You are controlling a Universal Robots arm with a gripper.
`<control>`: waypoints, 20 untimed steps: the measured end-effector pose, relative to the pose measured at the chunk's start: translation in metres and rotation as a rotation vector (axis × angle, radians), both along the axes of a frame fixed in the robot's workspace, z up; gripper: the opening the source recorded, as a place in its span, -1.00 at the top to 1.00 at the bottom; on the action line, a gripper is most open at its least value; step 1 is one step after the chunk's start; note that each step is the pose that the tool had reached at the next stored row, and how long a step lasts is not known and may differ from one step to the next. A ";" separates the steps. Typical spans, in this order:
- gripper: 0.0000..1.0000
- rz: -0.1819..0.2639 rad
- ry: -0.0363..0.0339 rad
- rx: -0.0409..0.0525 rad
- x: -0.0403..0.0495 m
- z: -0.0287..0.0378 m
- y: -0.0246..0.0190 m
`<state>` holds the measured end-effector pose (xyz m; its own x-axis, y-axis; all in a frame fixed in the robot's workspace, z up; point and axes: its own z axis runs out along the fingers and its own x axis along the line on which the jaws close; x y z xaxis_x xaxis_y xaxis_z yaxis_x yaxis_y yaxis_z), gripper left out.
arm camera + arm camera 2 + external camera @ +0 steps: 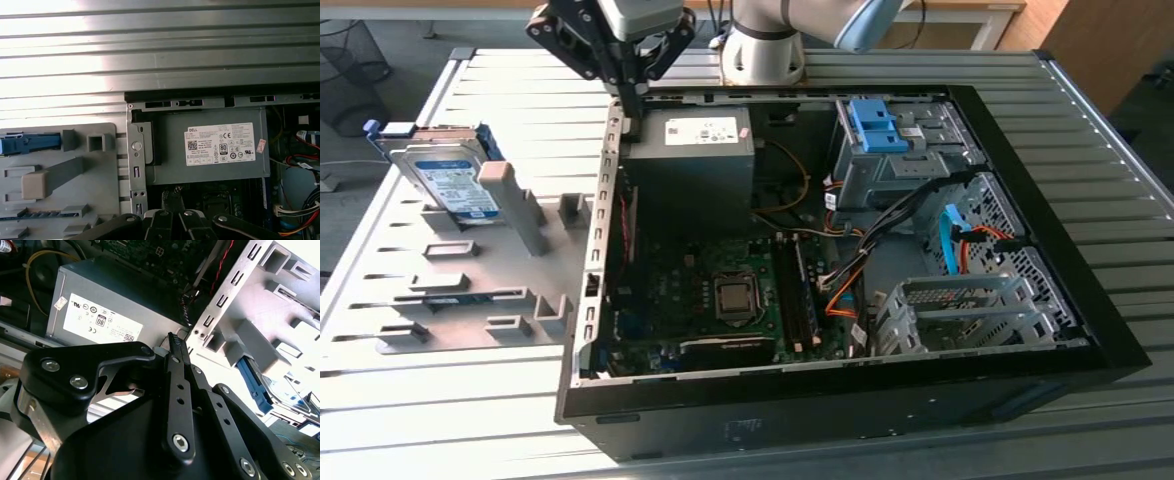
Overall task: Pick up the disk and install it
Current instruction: 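Reach for the disk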
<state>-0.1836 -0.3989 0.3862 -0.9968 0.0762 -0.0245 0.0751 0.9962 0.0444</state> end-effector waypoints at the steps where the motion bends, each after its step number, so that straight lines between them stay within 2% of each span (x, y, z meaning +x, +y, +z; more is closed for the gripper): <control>1: 0.79 0.000 0.0000 0.0000 -0.0002 -0.0001 0.0000; 20: 0.79 0.000 0.0000 -0.0001 -0.0043 -0.0012 0.0000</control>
